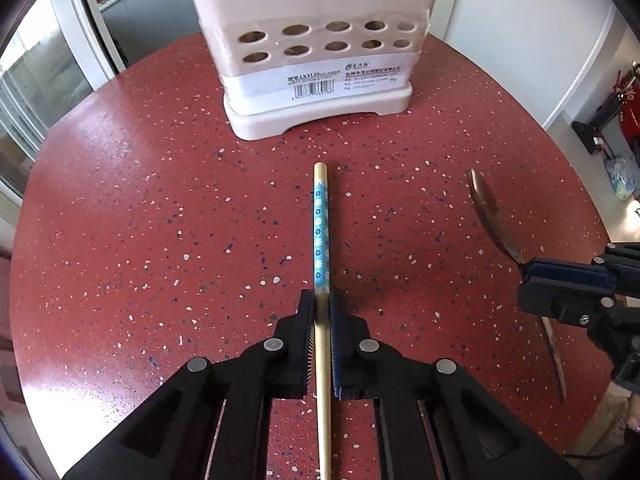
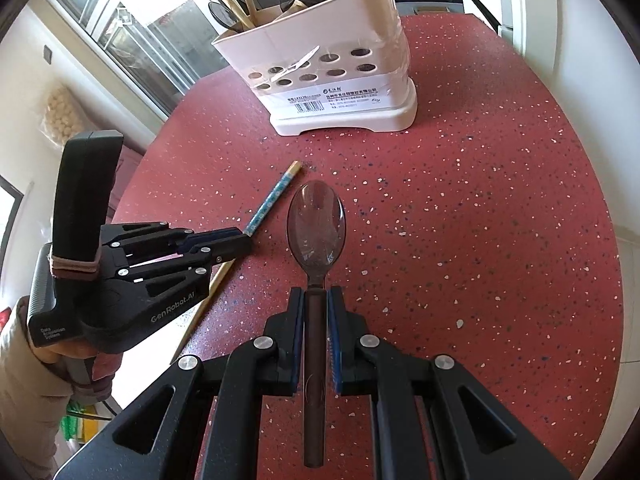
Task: Organize utensils
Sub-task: 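Lift the chopstick and spoon and carry them over the beige holder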
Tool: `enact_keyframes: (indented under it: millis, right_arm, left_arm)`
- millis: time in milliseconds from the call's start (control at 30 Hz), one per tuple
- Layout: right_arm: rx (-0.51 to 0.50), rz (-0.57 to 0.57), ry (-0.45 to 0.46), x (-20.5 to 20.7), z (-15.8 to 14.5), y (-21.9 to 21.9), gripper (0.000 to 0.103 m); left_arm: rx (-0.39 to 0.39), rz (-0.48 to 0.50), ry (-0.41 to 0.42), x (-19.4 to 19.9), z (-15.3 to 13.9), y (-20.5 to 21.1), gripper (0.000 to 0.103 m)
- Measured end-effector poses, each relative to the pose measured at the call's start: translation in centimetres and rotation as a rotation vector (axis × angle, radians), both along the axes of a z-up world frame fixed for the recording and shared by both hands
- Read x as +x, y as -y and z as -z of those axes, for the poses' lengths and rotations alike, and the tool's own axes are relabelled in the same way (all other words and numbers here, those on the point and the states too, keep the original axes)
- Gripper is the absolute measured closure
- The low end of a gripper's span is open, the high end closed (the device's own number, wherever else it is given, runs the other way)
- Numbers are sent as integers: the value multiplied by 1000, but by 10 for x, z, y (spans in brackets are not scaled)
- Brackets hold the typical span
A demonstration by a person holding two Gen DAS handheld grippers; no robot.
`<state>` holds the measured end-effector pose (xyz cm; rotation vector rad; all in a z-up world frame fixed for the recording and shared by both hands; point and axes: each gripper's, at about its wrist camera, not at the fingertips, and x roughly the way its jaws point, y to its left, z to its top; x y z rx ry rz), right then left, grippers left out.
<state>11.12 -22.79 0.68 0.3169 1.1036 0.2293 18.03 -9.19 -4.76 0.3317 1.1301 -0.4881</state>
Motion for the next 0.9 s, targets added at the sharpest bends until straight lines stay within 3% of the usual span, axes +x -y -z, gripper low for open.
enact_keyframes:
  millis: [200, 500, 900]
  right_arm:
    - [-6, 0, 28, -5, -6, 5, 90]
    - [16, 4, 78, -11, -16, 13, 90]
    - [35, 14, 147, -12, -34, 22, 90]
  left_arm:
    - [11, -58, 135, -19, -8, -1, 66]
    - [-100, -174, 300, -50, -48, -7, 66]
    - [-184, -283, 426, -71, -77, -28, 66]
